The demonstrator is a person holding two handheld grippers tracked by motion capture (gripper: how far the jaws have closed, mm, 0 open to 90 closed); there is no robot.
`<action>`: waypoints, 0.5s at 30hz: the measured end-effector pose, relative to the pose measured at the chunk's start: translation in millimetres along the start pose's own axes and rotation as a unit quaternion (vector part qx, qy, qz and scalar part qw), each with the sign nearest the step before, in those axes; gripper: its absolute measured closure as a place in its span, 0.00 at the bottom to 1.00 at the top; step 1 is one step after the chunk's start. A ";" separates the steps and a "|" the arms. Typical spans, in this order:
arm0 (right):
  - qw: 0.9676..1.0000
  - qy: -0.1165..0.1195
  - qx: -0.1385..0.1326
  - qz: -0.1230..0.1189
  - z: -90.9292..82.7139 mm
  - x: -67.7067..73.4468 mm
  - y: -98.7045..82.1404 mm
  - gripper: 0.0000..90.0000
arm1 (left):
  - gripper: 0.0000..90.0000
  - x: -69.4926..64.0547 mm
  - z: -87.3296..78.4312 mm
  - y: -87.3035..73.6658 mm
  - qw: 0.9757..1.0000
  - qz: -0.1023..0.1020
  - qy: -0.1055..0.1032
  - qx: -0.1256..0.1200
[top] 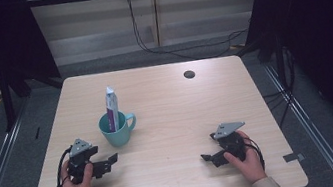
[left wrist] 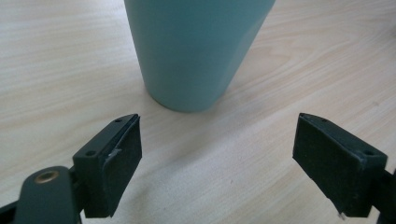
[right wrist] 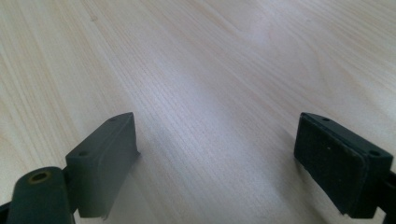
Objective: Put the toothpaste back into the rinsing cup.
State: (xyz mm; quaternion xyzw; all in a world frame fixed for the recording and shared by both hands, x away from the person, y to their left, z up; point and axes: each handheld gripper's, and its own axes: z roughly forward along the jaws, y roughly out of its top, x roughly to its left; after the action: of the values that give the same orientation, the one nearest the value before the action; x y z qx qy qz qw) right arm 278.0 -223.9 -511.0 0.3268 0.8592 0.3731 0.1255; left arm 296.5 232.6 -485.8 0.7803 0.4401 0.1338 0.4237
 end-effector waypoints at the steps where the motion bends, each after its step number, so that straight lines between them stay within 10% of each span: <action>1: 1.000 0.000 0.000 0.000 0.0 0.0 0.0 0.14 | 0.17 0.0 0.0 0.0 1.000 0.000 0.000 0.000; 15: 1.000 -0.001 0.000 0.000 0.0 0.0 0.0 0.14 | 0.17 -4.0 12.5 -14.5 1.000 0.003 0.003 0.025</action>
State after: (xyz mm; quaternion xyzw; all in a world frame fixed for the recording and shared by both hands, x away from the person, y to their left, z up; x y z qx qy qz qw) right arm 278.0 -223.9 -511.1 0.3269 0.8591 0.3730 0.1261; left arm 293.2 226.3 -504.1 0.7918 0.4423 0.1263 0.4019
